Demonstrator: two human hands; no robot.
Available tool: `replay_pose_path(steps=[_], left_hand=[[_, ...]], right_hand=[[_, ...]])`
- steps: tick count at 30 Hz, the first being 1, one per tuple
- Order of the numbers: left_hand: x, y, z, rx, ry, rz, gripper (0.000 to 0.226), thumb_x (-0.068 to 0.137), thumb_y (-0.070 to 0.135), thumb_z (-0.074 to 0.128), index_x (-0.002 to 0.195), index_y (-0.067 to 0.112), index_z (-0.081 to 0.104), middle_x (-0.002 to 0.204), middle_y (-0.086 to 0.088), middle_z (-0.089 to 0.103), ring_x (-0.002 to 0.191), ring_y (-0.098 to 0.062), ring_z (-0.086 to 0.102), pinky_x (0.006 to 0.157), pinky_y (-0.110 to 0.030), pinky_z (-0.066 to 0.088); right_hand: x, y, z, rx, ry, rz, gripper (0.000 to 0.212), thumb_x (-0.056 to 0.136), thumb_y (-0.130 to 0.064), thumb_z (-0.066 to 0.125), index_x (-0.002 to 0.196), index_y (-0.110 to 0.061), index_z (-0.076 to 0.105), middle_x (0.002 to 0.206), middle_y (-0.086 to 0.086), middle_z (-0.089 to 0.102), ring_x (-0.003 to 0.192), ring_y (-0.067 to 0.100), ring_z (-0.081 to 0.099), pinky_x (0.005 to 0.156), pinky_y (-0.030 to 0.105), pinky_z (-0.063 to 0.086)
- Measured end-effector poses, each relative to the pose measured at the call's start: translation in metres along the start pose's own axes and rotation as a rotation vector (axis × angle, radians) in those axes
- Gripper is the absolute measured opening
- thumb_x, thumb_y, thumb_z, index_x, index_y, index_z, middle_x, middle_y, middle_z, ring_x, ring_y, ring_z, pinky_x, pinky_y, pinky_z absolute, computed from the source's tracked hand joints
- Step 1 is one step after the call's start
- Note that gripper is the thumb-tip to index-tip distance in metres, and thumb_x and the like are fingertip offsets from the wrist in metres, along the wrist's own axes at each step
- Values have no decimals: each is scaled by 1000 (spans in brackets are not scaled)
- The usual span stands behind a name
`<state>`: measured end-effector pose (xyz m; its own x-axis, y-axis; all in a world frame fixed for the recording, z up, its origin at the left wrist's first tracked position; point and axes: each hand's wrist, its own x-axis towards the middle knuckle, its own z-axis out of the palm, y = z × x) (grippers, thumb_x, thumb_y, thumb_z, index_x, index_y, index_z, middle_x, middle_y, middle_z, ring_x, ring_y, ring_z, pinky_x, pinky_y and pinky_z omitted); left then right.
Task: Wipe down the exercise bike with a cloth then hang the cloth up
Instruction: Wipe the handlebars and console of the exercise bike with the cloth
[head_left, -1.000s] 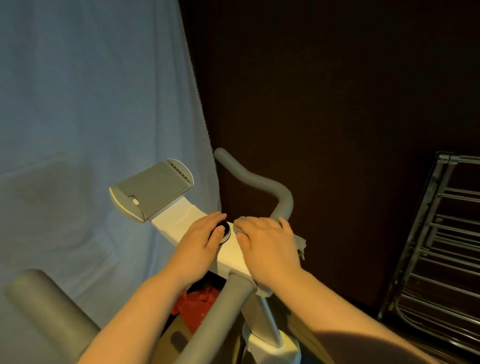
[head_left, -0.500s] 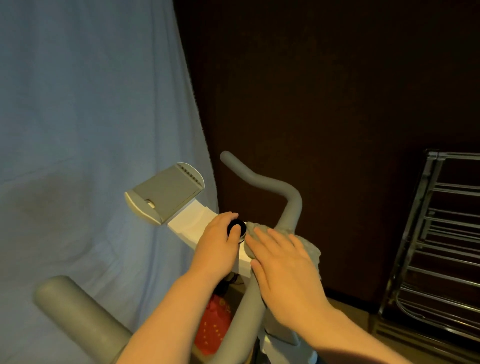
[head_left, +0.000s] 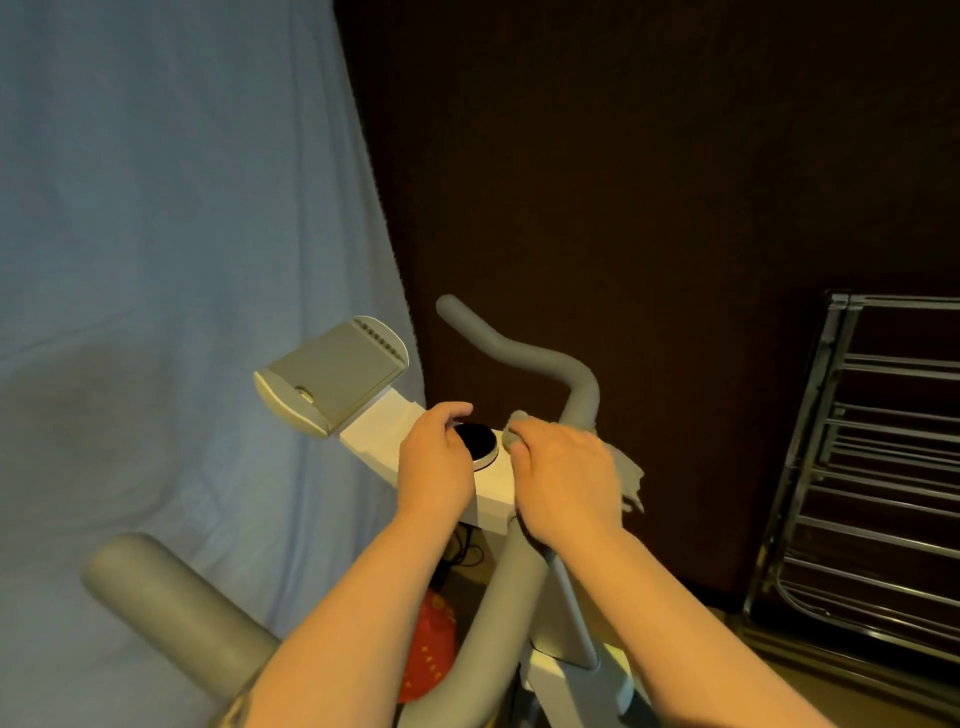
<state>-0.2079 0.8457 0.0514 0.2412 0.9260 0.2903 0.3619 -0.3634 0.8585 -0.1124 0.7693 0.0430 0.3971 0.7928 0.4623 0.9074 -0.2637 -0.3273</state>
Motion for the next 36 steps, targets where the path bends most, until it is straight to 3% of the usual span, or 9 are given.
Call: replay_pose_path(steps=[3, 8, 11, 17, 20, 24, 28, 33, 36], left_hand=[[5, 1, -6, -96, 80, -61, 41, 93, -8, 37, 114, 14, 65, 110, 1, 60, 100, -10, 54, 73, -8, 42], [9, 1, -9, -326, 119, -227, 41, 91, -9, 37, 106, 15, 67, 112, -8, 67, 103, -19, 63, 98, -41, 50], [14, 2, -9, -380, 155, -276, 38, 92, -5, 38, 106, 15, 68, 109, -10, 67, 103, -23, 64, 97, -44, 50], [15, -3, -10, -523, 174, -299, 32, 95, -1, 40, 92, 16, 68, 107, -18, 68, 101, -26, 65, 92, -35, 52], [17, -4, -10, -538, 162, -307, 29, 96, 2, 43, 94, 16, 68, 106, -14, 69, 101, -25, 66, 93, -37, 52], [14, -1, -8, -424, 165, -232, 30, 94, 1, 43, 91, 20, 67, 103, -8, 69, 98, -22, 64, 94, -42, 51], [2, -1, -7, -232, 103, -67, 29, 98, 5, 42, 103, 19, 67, 105, 0, 67, 102, -15, 61, 90, -29, 48], [-5, -6, 4, 134, -75, 197, 28, 98, 11, 45, 105, 25, 68, 114, 12, 61, 108, -4, 50, 97, -24, 40], [-7, -11, 10, 329, -63, 319, 24, 95, 15, 50, 106, 27, 68, 119, 11, 62, 114, -7, 49, 99, -27, 36]], right_hand=[[16, -28, 6, 83, -51, 59, 32, 105, -28, 32, 127, -26, 55, 115, -1, 66, 105, 22, 61, 81, 31, 40], [-4, -6, 2, 165, -61, -244, 35, 100, -27, 46, 134, -31, 55, 143, -10, 51, 124, 13, 54, 100, 29, 42], [26, 2, 2, 242, -247, -162, 36, 104, -34, 36, 137, -40, 49, 147, -18, 44, 127, 14, 50, 101, 34, 42], [5, -17, 16, 125, -23, -259, 34, 93, -24, 52, 124, -26, 64, 130, -5, 63, 116, 15, 61, 96, 30, 47], [15, 3, -1, 151, -170, -266, 37, 101, -32, 42, 137, -37, 52, 145, -15, 48, 130, 8, 47, 106, 29, 38], [31, -23, 14, 84, -179, -174, 34, 99, -36, 35, 126, -35, 55, 129, -9, 57, 116, 20, 56, 94, 38, 42], [-17, -9, 7, 76, -101, -257, 51, 93, -39, 31, 137, -29, 52, 142, -7, 52, 128, 13, 51, 106, 36, 42], [-21, 29, -9, 116, -137, -62, 45, 104, -38, 26, 149, -41, 27, 151, -21, 32, 142, 2, 22, 119, 36, 7], [-21, 18, -1, 71, -90, 2, 51, 98, -41, 15, 144, -38, 38, 148, -16, 40, 140, 8, 29, 118, 44, 12]])
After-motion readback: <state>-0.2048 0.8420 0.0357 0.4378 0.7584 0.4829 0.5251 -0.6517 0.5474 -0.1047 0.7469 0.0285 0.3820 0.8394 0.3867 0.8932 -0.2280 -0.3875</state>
